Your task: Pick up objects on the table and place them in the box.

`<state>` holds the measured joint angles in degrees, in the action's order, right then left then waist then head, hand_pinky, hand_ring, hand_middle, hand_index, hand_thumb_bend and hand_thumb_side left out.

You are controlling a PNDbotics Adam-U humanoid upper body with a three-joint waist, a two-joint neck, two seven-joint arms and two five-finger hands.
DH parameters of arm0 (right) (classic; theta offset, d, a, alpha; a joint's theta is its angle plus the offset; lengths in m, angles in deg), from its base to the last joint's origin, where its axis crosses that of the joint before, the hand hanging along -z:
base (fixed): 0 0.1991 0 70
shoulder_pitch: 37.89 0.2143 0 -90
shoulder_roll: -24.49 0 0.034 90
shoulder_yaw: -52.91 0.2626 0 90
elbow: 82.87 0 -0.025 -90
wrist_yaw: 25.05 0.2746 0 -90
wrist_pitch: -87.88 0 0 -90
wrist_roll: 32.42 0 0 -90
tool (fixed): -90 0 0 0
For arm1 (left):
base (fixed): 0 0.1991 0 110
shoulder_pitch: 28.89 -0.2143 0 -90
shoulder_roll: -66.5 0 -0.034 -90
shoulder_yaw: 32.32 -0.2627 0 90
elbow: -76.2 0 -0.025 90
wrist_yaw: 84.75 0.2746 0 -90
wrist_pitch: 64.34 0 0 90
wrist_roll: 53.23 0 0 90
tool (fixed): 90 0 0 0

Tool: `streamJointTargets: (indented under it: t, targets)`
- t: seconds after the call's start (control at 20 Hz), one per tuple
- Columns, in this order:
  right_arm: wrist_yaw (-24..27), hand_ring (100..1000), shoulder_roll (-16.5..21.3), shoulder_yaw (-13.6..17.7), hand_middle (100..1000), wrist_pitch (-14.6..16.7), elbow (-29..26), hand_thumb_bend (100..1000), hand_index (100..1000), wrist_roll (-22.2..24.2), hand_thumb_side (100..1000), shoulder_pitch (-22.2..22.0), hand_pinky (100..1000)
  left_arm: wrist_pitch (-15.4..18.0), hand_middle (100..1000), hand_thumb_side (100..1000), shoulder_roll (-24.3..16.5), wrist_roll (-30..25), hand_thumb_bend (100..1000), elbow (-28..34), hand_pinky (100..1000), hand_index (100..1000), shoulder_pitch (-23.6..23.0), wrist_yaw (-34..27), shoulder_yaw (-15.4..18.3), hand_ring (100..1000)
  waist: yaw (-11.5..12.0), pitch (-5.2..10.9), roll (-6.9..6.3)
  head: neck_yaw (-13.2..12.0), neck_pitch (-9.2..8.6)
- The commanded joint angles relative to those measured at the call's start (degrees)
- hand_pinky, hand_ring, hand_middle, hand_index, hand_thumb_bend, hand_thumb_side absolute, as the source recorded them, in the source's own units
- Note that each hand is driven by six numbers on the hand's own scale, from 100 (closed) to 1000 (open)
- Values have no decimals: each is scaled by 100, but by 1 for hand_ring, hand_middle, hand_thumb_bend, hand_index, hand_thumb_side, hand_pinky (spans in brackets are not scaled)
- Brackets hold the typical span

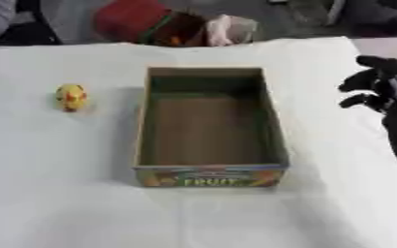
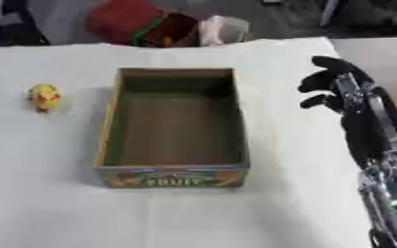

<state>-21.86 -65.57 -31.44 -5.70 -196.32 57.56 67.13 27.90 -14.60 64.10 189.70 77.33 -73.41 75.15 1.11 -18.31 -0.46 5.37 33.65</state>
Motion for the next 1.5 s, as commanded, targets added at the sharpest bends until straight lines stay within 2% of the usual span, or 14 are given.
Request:
streamJointTargets:
  t: [0.05, 0.65, 0.85, 1.15, 1.35, 1.5]
  targets:
    - [22, 666, 52, 50, 585, 0, -115, 100, 825, -10, 879, 21, 551, 14, 412, 852, -91, -11, 100, 110, 368, 613, 34, 3, 42, 391, -4, 105, -2, -16, -53]
    - [24, 665, 51, 49, 585, 0, -115, 100, 825, -6, 879, 16, 551, -17, 414, 847, -149, 7, 100, 110, 370, 618, 51, 107, 61, 391, -8, 108, -1, -54, -59]
    - [26, 665, 58, 41, 584, 0, -115, 100, 825, 0, 879, 10, 551, -210, 426, 835, -413, 154, 100, 110, 375, 635, 158, 696, 84, 401, -15, 116, -9, -81, -37]
    - [34, 665, 73, 18, 584, 15, -115, 100, 825, 12, 878, 13, 551, -887, 467, 847, -1034, 421, 100, 110, 390, 670, 575, 2173, -82, 433, -54, 113, -28, -125, -32]
    - [36, 665, 80, -3, 584, 15, -115, 100, 825, 31, 878, 18, 551, -1123, 496, 832, -1437, 191, 100, 109, 407, 708, 994, 2541, -293, 456, -76, 99, -42, -125, -89]
    - [31, 665, 88, -19, 584, 13, -115, 100, 825, 51, 879, 26, 551, -1225, 546, 825, -1778, -76, 100, -79, 430, 774, 1356, 2753, -419, 485, -95, 91, -54, -131, -108]
